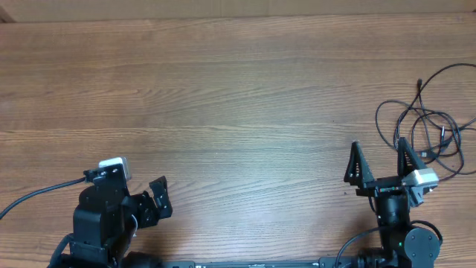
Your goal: Untangle cables
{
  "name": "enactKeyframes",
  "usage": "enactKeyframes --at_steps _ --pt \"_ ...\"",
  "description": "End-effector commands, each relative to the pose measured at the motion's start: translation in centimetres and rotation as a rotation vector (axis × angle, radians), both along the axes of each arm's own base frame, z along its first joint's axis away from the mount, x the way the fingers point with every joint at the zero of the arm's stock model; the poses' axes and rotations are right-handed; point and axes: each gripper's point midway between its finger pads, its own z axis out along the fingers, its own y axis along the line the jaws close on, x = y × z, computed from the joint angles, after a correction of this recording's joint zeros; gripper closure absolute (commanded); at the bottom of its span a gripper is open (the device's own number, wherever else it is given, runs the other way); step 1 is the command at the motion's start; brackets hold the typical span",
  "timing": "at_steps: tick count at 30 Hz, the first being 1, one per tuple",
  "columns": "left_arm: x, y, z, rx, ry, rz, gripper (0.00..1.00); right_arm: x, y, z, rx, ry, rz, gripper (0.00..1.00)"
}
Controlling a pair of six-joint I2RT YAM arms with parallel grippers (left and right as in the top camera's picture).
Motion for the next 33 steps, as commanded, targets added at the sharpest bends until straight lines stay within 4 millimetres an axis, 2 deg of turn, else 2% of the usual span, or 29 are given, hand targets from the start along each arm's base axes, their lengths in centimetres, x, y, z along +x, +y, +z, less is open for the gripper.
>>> enactKeyframes --at_steps 1,9,14,16,18,19,21,24,33 --pt "0.1 0.2 0.0 0.001 -0.004 0.016 0.01 0.2 -0.6 -0.8 -0.002 0.001 -0.031 0.0" --pt "0.1 0.2 0.0 0.0 -0.004 0.016 0.01 0.8 -2.4 -2.6 0.026 -0.011 -0.136 0.0" --pt "0.1 0.2 0.0 0.001 -0.004 0.016 0.0 1.0 -2.5 -3.5 -0.034 0.024 -0.155 0.0" --pt "0.1 0.2 0.0 0.001 -0.004 0.016 0.01 1.3 -2.5 -4.7 -0.046 0.075 -0.157 0.0" --pt "0.1 0.2 0.0 0.0 -0.004 0.016 0.0 1.6 -2.5 -6.9 -0.051 0.161 -0.154 0.0" --pt "0.1 0.2 0.0 0.001 -0.004 0.016 0.01 1.7 -2.3 -8.6 -0.056 0.231 -0.141 0.0" --pt "0.1 0.2 0.0 0.0 -0.004 0.016 0.0 1.7 -1.8 -9.8 -0.061 0.28 -0.111 0.0" --pt "0.1 0.2 0.0 0.001 -0.004 0.016 0.0 1.6 -1.0 -9.5 -0.029 0.27 -0.061 0.0" --pt "0.1 0.2 0.0 0.001 -0.004 0.016 0.0 1.6 -1.0 -9.5 -0.029 0.27 -0.061 0.0"
